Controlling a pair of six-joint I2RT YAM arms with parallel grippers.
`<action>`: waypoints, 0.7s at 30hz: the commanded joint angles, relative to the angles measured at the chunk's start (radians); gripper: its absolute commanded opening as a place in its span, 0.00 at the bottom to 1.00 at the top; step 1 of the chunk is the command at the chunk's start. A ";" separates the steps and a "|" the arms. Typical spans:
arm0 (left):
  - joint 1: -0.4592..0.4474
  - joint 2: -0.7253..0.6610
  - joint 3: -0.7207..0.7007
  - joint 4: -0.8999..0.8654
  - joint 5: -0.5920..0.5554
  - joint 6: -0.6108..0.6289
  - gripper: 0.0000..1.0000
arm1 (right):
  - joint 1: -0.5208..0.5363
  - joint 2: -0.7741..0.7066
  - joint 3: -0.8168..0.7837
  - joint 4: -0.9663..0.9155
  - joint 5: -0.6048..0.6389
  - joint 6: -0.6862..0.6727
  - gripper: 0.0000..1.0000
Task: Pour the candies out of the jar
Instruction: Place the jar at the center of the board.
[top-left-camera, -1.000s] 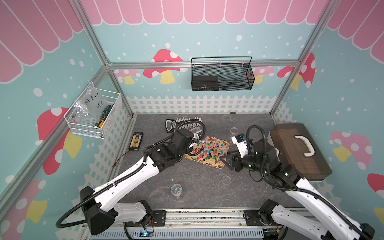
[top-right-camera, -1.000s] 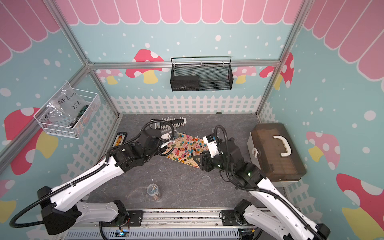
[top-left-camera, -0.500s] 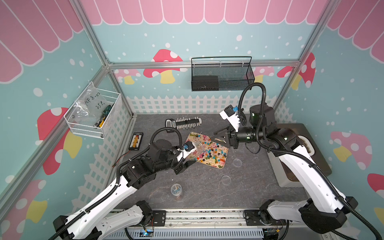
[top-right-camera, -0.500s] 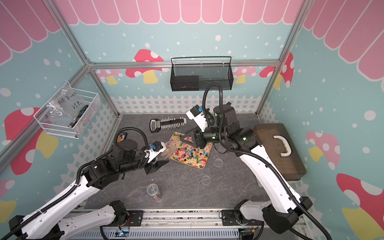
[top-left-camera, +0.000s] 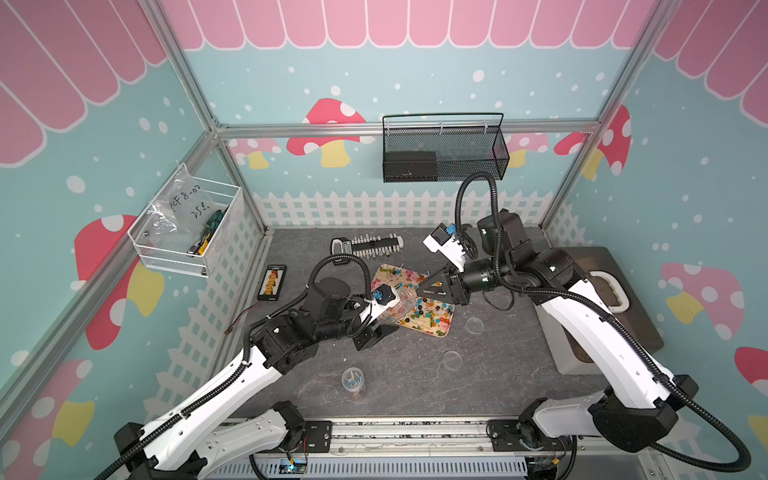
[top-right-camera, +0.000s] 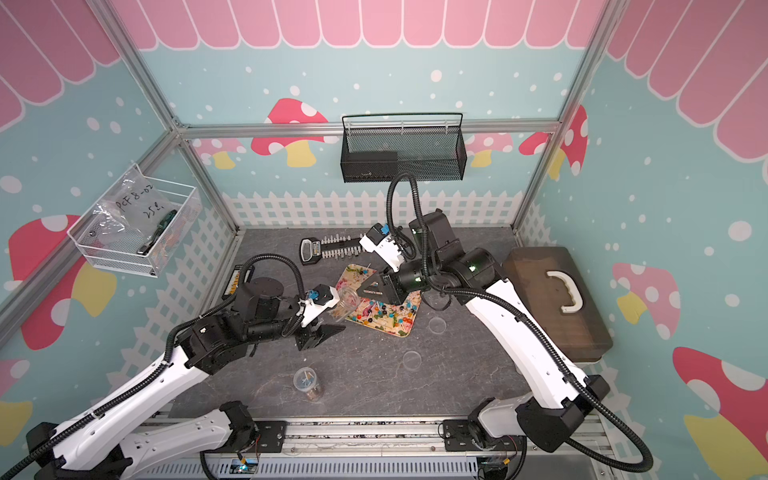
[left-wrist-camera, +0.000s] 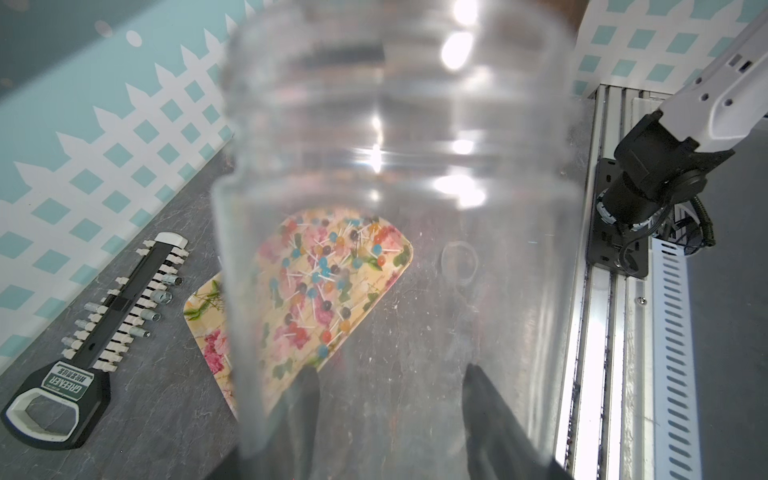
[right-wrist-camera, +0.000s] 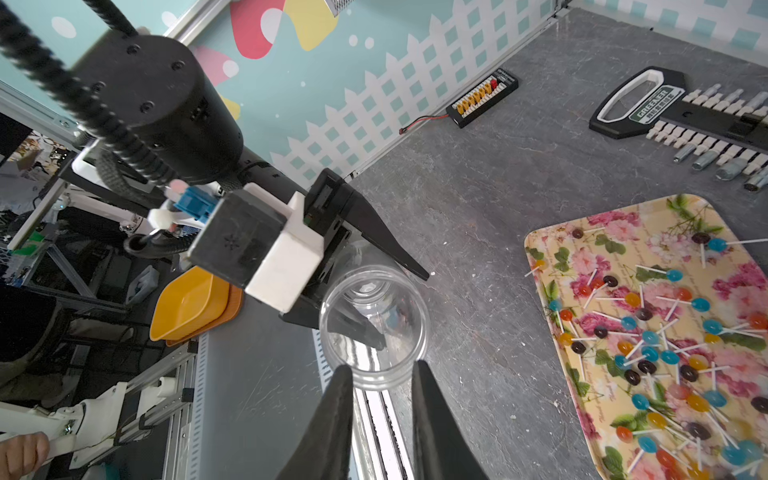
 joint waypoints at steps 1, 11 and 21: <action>0.007 -0.011 -0.016 0.024 0.027 0.003 0.48 | 0.012 0.019 -0.021 -0.034 0.021 -0.030 0.23; 0.005 -0.010 -0.033 0.039 0.044 0.004 0.49 | 0.044 0.071 0.002 -0.032 0.047 -0.026 0.19; 0.005 -0.026 -0.047 0.055 0.065 0.001 0.49 | 0.073 0.089 -0.012 -0.016 0.068 -0.018 0.10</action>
